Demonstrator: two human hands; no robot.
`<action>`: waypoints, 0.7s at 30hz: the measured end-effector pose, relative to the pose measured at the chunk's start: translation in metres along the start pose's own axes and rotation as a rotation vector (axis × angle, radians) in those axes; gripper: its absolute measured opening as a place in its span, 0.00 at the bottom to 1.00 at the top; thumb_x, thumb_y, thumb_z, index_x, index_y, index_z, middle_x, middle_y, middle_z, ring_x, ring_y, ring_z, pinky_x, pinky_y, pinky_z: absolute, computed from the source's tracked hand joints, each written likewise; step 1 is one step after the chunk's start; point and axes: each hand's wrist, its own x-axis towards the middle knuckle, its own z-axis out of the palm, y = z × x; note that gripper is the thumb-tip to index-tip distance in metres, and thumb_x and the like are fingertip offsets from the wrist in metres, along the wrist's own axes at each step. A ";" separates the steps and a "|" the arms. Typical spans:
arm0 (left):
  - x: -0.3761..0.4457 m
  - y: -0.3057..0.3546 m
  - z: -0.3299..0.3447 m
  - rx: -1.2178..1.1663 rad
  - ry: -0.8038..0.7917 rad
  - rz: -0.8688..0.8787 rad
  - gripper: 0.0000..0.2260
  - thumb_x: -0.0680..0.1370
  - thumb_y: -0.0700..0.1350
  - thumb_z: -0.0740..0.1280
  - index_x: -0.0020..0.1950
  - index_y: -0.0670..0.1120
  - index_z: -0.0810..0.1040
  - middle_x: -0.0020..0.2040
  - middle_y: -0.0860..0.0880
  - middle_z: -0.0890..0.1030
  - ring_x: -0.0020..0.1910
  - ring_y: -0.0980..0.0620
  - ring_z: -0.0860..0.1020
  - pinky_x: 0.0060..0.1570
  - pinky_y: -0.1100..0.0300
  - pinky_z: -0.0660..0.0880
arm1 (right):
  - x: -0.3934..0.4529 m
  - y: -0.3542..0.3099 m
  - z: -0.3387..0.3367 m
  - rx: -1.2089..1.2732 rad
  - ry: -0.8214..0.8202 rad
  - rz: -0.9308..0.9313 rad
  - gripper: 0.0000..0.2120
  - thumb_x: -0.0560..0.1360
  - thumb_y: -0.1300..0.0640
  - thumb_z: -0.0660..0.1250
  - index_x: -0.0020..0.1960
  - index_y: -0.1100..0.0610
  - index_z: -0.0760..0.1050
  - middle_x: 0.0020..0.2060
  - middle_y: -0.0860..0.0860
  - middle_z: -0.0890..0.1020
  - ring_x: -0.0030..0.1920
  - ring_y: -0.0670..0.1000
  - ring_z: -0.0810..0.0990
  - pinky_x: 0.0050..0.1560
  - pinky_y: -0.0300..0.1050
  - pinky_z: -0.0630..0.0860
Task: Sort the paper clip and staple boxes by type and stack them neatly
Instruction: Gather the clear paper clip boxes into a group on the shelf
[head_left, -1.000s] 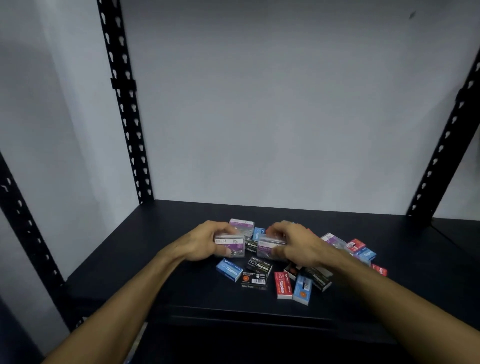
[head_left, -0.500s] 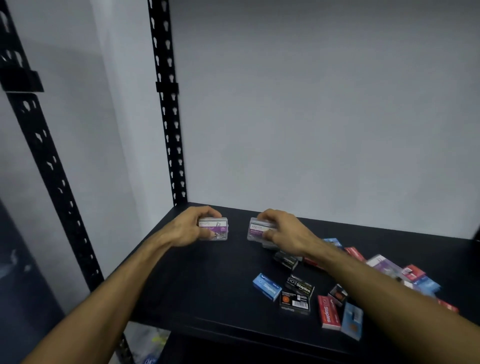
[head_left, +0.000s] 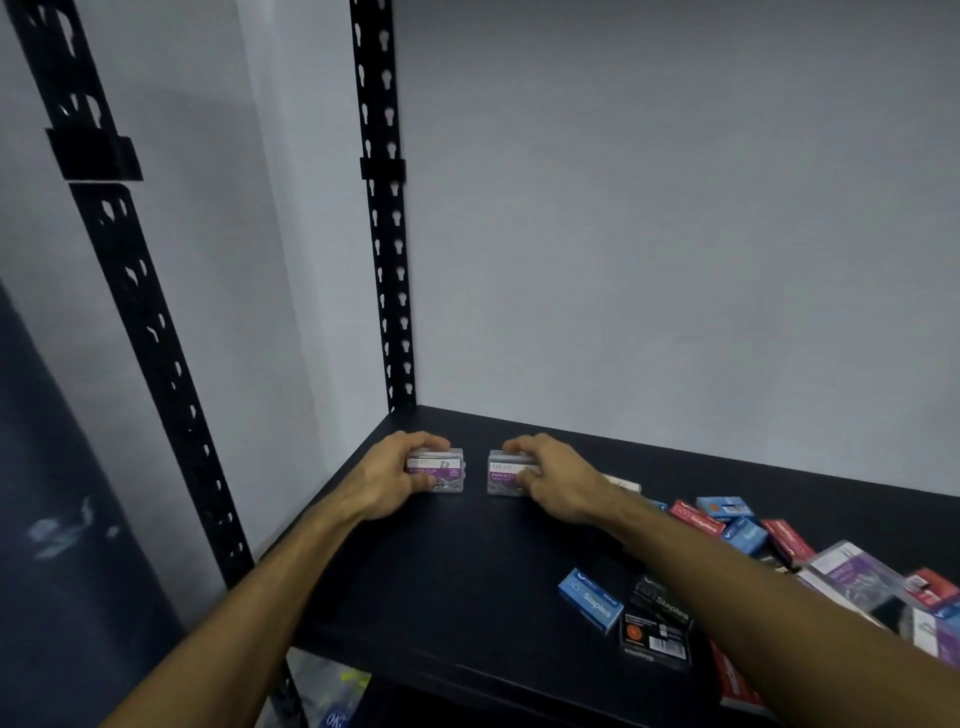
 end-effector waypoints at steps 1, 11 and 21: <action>0.000 -0.001 0.000 -0.001 0.005 0.001 0.19 0.74 0.43 0.74 0.61 0.59 0.78 0.57 0.54 0.78 0.54 0.58 0.79 0.59 0.60 0.76 | 0.002 -0.001 0.001 -0.003 0.004 -0.002 0.20 0.80 0.60 0.62 0.72 0.52 0.70 0.67 0.52 0.73 0.65 0.51 0.74 0.65 0.44 0.71; 0.005 -0.012 0.000 0.053 0.018 0.037 0.21 0.75 0.44 0.73 0.59 0.66 0.75 0.57 0.55 0.78 0.55 0.58 0.79 0.61 0.56 0.76 | 0.012 0.001 0.009 -0.041 0.015 -0.028 0.21 0.82 0.59 0.60 0.75 0.52 0.67 0.67 0.53 0.71 0.67 0.52 0.71 0.68 0.43 0.66; 0.000 -0.008 0.002 0.095 0.043 0.015 0.20 0.77 0.43 0.71 0.66 0.59 0.74 0.58 0.54 0.75 0.56 0.56 0.77 0.62 0.56 0.74 | 0.013 0.002 0.010 -0.028 0.002 -0.028 0.22 0.82 0.59 0.60 0.75 0.52 0.66 0.69 0.53 0.70 0.68 0.52 0.70 0.69 0.45 0.67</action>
